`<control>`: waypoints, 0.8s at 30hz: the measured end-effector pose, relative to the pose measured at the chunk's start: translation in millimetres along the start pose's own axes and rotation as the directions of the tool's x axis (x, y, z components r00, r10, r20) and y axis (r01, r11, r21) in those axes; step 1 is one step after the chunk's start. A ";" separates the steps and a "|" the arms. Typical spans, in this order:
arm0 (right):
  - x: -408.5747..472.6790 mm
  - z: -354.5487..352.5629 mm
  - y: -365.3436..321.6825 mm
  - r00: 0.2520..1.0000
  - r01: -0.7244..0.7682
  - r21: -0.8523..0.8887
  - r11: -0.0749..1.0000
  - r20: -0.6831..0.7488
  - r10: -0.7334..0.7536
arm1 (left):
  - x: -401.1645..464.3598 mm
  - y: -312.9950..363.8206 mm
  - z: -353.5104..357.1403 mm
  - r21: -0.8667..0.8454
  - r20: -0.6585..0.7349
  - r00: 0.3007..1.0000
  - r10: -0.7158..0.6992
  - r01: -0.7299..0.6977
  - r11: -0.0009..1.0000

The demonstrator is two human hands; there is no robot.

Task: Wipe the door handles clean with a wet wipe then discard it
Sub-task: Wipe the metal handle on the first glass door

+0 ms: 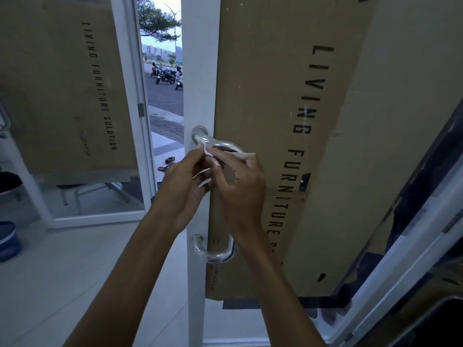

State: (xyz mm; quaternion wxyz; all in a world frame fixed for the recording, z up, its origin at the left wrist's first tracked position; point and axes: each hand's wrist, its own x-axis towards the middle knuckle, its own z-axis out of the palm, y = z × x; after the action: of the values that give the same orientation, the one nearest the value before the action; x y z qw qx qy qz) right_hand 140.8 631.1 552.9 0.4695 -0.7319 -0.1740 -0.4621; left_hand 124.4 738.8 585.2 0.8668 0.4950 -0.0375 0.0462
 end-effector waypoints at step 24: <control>41.8 -9.7 35.1 0.961 0.222 -0.462 0.859 0.253 -0.113 | 81.1 4.4 -41.0 -0.074 -0.247 0.954 -0.169 0.155 0.985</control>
State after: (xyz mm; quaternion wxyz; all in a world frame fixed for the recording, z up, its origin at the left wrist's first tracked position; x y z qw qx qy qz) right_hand 181.4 597.9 570.8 0.2065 -0.8542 -0.1657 -0.4475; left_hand 205.3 779.9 577.1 0.8785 0.4630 0.1124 0.0365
